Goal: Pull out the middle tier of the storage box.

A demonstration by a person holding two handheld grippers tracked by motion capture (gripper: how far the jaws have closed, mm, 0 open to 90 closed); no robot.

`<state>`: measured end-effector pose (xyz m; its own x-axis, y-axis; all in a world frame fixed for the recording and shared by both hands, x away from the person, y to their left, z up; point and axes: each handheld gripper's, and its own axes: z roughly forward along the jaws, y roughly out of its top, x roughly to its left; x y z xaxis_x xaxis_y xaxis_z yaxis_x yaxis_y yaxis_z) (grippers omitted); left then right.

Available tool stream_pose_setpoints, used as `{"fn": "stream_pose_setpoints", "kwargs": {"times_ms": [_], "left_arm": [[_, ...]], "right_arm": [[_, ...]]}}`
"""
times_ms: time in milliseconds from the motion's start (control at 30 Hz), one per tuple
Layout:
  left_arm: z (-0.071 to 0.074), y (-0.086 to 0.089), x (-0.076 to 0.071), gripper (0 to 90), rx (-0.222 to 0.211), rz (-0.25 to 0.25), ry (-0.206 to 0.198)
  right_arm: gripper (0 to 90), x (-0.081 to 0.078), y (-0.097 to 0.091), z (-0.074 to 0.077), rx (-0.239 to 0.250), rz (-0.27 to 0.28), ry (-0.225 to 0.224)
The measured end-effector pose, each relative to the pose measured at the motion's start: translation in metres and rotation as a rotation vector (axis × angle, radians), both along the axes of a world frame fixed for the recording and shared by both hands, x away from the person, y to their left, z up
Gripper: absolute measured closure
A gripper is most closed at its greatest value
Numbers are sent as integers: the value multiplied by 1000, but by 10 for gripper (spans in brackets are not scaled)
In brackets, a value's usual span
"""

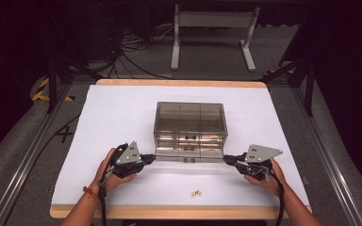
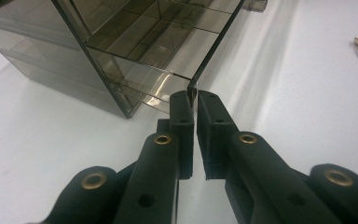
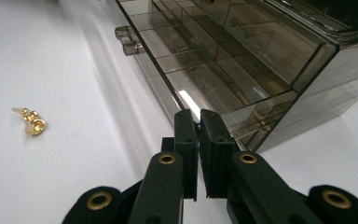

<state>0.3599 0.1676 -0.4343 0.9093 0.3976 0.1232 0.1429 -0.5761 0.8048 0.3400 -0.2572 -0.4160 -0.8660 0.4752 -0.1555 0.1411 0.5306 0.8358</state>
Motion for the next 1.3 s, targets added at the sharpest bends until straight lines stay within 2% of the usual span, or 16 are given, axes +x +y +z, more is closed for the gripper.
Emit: {"fn": "stream_pose_setpoints", "kwargs": {"times_ms": [600,933,1100,1300], "left_arm": [[1,1,-5,847,38,-36,-6],[1,0,-5,837,38,-40,-5],[2,1,-5,821,34,-40,-12],[4,6,-4,780,20,-13,-17]], "right_arm": [[874,-5,1,2,-25,36,13],[870,-5,1,2,-27,35,11],[841,-5,2,3,-28,29,6],[836,-5,-2,7,-12,19,-4]]}}
